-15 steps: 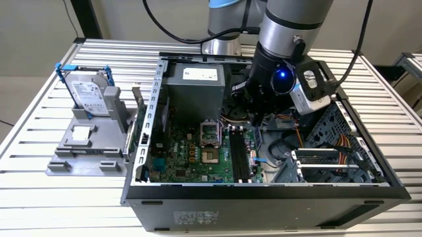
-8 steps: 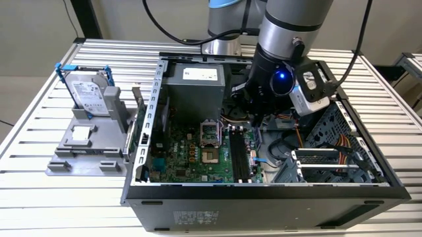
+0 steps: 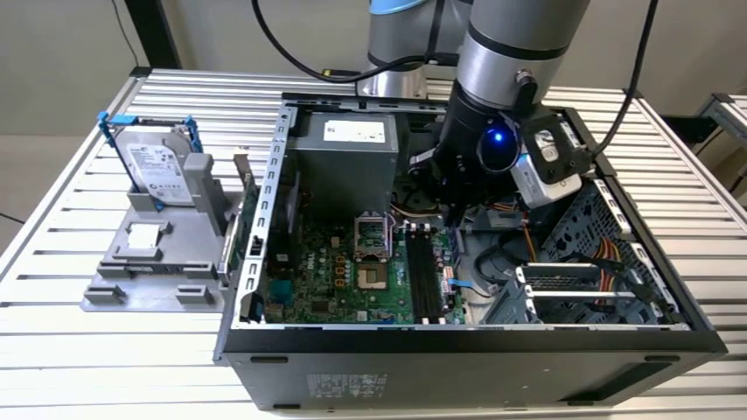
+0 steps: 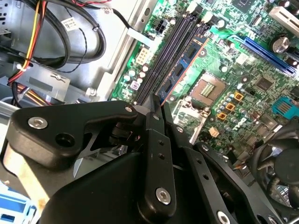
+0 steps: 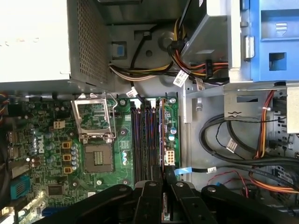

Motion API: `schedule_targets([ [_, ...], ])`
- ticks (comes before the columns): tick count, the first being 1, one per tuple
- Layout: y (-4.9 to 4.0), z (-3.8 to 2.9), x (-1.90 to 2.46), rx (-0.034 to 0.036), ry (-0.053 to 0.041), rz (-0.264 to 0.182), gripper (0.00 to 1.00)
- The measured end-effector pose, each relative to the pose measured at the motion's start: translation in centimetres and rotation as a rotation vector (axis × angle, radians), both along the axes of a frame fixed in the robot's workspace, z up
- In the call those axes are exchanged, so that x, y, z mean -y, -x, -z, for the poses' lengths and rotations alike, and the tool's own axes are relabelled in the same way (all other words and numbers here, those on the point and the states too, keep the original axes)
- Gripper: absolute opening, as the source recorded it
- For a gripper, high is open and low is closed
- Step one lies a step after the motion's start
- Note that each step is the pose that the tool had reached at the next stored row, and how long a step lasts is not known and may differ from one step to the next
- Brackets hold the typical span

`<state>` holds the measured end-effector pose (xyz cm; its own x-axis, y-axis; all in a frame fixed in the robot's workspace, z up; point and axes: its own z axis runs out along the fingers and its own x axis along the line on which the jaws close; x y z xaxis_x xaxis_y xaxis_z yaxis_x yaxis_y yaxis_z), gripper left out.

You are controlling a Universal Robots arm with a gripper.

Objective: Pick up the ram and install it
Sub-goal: 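Insert the ram into the slot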

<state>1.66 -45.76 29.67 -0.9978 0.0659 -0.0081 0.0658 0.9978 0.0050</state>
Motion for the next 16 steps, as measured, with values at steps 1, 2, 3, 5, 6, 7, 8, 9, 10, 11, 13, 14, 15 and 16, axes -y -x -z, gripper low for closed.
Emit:
schedule_targets([
  [1, 0.00, 0.04, 0.00, 0.0000, 0.0000, 0.000, 0.00],
  [2, 0.00, 0.08, 0.00, 0.0000, 0.0001, 0.000, 0.00],
  [3, 0.00, 0.13, 0.00, 0.0000, 0.0000, 0.000, 0.00],
  [5, 0.00, 0.20, 0.00, 0.0000, 0.0001, 0.000, 0.00],
  [6, 0.00, 0.25, 0.00, 0.0000, 0.0000, 0.000, 0.00],
  [7, 0.00, 0.30, 0.00, 0.0000, 0.0000, 0.000, 0.00],
  [8, 0.00, 0.36, 0.00, 0.0000, 0.0002, 0.000, 0.00],
  [9, 0.00, 0.41, 0.00, 0.0000, 0.0002, 0.000, 0.00],
  [10, 0.00, 0.47, 0.00, 0.0000, 0.0002, 0.000, 0.00],
  [11, 0.00, 0.53, 0.00, 0.0000, 0.0002, 0.000, 0.00],
  [13, 0.00, 0.64, 0.00, 0.0000, 0.0002, 0.000, 0.00],
  [14, 0.00, 0.69, 0.00, 0.0000, 0.0002, 0.000, 0.00],
  [15, 0.00, 0.75, 0.00, 0.0000, 0.0002, 0.000, 0.00],
  [16, 0.00, 0.80, 0.00, 0.0000, 0.0002, 0.000, 0.00],
])
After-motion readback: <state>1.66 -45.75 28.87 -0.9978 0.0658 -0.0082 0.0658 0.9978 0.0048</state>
